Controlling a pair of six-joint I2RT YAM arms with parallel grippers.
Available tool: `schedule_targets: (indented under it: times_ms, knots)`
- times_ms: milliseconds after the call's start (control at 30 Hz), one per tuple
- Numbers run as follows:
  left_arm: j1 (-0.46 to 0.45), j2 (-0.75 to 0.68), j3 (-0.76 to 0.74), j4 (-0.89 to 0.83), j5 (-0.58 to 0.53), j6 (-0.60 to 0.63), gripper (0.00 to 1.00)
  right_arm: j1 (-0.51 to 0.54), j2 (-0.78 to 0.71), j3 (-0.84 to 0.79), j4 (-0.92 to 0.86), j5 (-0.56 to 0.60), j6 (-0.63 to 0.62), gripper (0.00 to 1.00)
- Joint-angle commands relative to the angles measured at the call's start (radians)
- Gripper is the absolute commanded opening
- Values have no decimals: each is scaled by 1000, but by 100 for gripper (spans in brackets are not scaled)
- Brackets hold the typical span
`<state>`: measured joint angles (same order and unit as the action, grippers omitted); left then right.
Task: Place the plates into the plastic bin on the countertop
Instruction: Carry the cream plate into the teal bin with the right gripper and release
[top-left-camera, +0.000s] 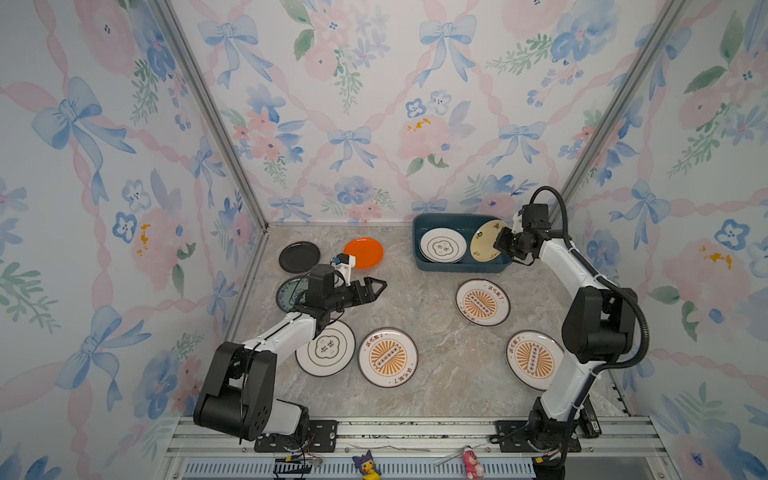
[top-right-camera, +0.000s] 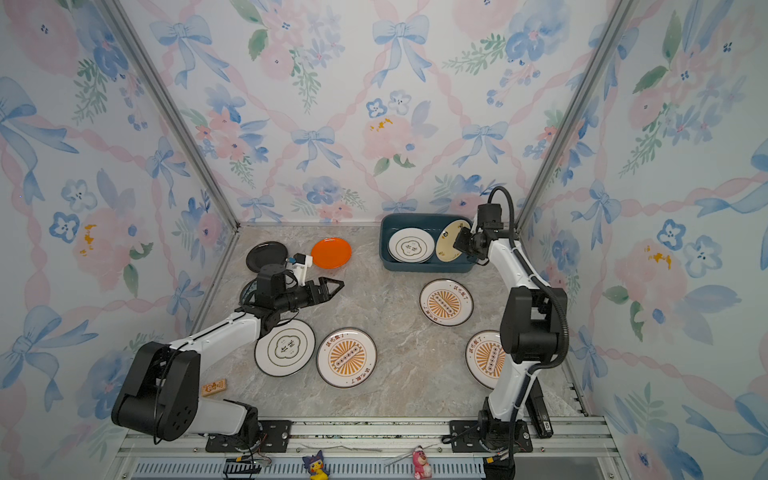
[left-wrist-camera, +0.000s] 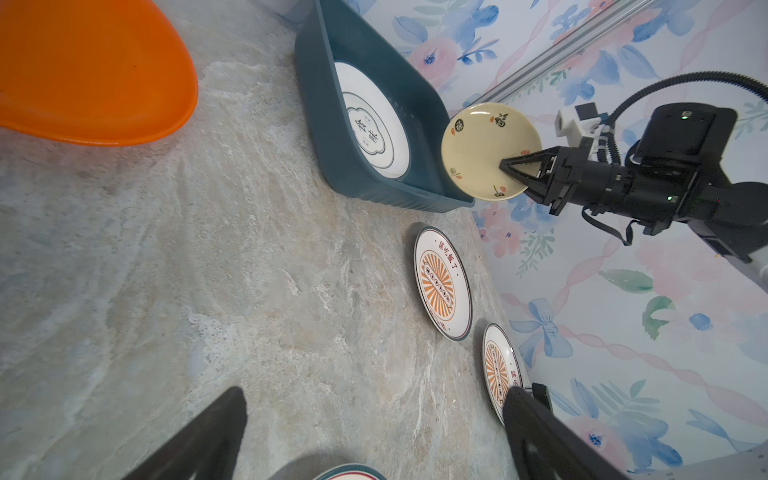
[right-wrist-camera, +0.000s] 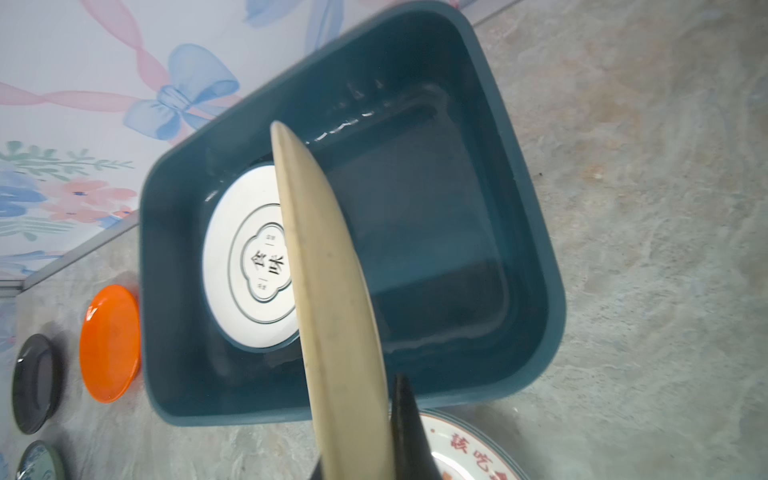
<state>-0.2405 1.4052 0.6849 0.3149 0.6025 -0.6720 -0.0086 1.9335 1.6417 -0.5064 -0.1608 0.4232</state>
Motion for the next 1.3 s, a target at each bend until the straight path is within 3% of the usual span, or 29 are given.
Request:
schedule_targets:
  times_ms: [0,300,633,967,1267]
  knots:
    - [18,-26,-24,-13,5,31,98,-14,59,89,-69,44,-31,0]
    - [44,-30,-31,-13,22,36,98,-37,174,141,-60,17,-2,0]
    - [48,-24,-36,-13,23,40,98,-76,254,110,19,-96,83,4]
    - [49,-17,-38,-12,21,41,98,-92,274,115,-8,-82,96,35]
    - [49,-13,-40,-13,20,41,98,-91,252,107,-51,-24,77,44]
